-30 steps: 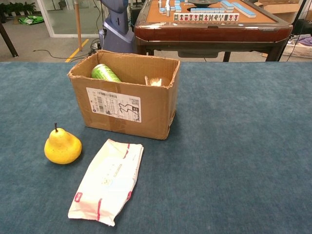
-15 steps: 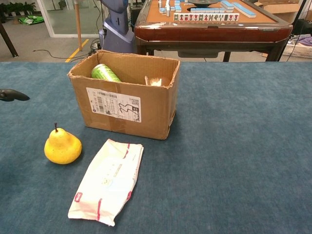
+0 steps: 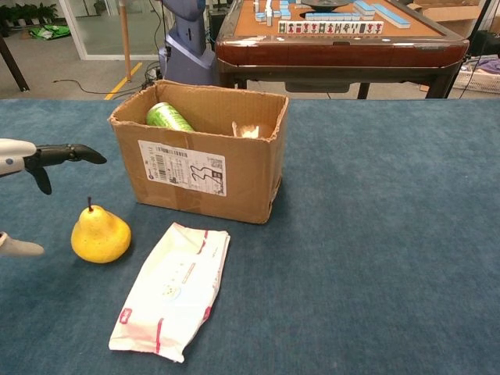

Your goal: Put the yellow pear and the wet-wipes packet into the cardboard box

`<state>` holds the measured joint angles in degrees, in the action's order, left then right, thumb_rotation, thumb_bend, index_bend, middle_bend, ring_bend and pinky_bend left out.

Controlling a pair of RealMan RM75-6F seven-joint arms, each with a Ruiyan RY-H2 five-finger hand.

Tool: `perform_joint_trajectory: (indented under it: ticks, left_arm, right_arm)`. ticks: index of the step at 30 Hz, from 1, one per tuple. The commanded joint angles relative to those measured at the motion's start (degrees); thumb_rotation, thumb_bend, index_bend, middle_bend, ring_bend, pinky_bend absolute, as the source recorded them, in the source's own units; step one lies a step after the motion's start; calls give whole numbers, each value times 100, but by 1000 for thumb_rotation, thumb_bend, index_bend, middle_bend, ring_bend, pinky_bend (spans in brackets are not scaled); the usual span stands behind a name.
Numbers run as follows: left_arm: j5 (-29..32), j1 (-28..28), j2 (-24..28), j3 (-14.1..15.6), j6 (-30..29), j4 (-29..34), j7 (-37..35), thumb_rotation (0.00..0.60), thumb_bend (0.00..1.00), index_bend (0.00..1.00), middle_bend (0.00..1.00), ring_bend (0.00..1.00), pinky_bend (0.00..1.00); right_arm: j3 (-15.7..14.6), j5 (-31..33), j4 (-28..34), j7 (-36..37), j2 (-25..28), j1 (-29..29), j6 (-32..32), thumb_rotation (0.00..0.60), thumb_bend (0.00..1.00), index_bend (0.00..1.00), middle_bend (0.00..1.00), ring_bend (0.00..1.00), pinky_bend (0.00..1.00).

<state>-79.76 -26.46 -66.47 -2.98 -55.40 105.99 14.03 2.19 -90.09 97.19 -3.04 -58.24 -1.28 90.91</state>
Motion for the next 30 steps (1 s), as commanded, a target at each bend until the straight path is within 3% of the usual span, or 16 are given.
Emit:
perform_joint_trajectory:
  ticks: [1, 11, 19, 30]
  left_arm:
    - [127, -111, -40, -9, 91, 89, 195, 600, 132, 104, 0, 57, 294]
    - [558, -426, -277, 23, 275, 207, 996, 600, 132, 204, 29, 61, 317]
    - [881, -588, -629, 7, 202, -54, 1370, 600, 132, 244, 84, 73, 332]
    - [1204, -740, -899, 6, 104, -318, 1581, 600, 132, 268, 122, 186, 467]
  right_arm:
    - [6, -2, 9, 11, 11, 1, -3, 600, 33, 431, 353, 224, 246]
    - [0, -103, 105, 104, 105, 58, 91, 600, 33, 431, 355, 228, 246]
    - [19, -112, 124, 178, 140, 87, 130, 600, 33, 431, 355, 229, 246]
    - [30, -129, 149, 261, 181, 98, 125, 600, 33, 431, 355, 229, 246]
